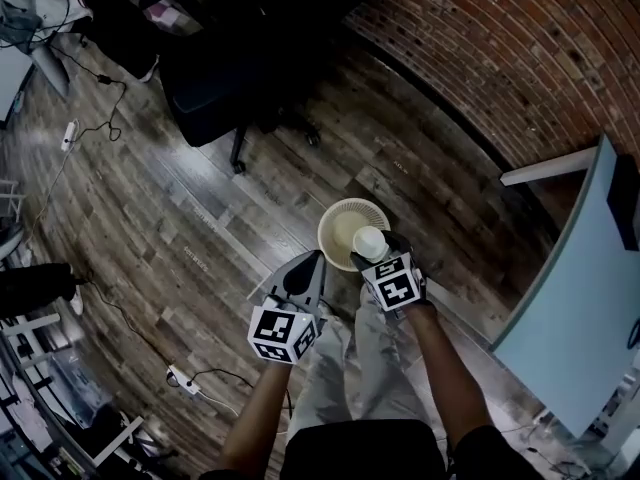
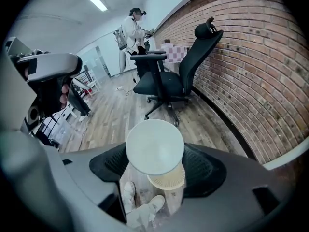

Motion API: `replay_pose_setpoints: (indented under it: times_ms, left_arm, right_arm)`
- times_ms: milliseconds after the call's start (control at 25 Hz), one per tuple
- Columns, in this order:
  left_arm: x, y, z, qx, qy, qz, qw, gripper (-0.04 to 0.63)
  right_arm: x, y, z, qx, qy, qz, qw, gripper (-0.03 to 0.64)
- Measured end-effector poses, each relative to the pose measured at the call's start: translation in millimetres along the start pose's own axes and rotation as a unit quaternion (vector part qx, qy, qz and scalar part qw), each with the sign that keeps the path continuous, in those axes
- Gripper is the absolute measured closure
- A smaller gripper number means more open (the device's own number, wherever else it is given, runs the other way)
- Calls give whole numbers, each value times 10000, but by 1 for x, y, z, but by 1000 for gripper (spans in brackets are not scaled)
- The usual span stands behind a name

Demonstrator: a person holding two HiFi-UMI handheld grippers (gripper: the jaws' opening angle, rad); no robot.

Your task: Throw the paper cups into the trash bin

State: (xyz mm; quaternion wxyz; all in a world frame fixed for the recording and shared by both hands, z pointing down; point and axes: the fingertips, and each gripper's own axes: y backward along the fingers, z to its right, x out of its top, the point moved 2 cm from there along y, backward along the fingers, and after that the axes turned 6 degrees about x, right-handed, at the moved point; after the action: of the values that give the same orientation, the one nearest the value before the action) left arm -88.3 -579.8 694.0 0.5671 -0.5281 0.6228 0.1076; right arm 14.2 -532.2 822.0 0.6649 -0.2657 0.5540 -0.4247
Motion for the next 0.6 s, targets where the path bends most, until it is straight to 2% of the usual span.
replay_pose_setpoints:
  times_ms: [280,600]
  left_arm:
    - [-45,-35,-11,54,21,-153,9999,586]
    - [-112,-69,-17,82,39,-315,9995,586]
  right_arm:
    - [-30,-41,21,54,-8,-82,10000,267]
    - [-83,-93,45,163,135,-245,9995,267]
